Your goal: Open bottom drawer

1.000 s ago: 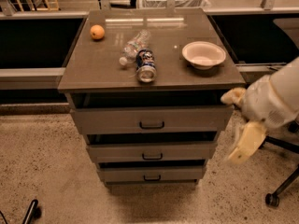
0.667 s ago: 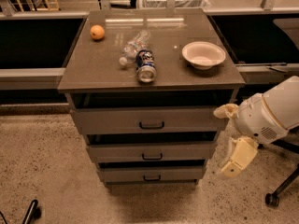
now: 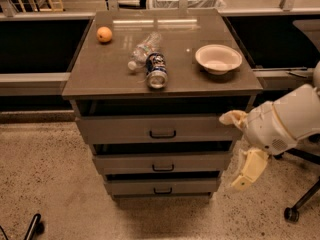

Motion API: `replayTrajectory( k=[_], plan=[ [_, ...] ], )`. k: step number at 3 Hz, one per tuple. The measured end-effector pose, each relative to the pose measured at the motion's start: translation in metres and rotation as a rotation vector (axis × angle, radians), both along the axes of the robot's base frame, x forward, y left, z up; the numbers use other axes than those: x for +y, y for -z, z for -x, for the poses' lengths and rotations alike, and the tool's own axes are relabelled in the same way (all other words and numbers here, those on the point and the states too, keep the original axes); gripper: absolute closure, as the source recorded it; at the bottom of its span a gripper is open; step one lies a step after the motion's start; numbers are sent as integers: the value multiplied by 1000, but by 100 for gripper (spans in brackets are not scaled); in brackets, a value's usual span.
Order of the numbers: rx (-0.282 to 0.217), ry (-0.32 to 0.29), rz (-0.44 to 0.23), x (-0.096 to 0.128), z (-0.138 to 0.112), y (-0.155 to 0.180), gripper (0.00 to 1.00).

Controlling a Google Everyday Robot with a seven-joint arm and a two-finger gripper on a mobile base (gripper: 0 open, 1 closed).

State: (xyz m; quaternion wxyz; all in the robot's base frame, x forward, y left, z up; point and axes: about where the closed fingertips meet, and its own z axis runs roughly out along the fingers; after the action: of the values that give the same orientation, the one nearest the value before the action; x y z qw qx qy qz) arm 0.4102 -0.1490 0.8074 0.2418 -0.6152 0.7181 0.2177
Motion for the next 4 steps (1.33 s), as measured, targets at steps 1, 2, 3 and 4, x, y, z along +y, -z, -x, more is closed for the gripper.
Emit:
replayTrajectory(
  k=[1, 2, 3, 4],
  plan=[
    [-104, -61, -49, 13, 3, 45, 0],
    [-198, -91, -101, 13, 4, 77, 0],
    [-231, -120, -99, 12, 4, 80, 0],
    [-227, -118, -98, 12, 4, 80, 0]
  ],
)
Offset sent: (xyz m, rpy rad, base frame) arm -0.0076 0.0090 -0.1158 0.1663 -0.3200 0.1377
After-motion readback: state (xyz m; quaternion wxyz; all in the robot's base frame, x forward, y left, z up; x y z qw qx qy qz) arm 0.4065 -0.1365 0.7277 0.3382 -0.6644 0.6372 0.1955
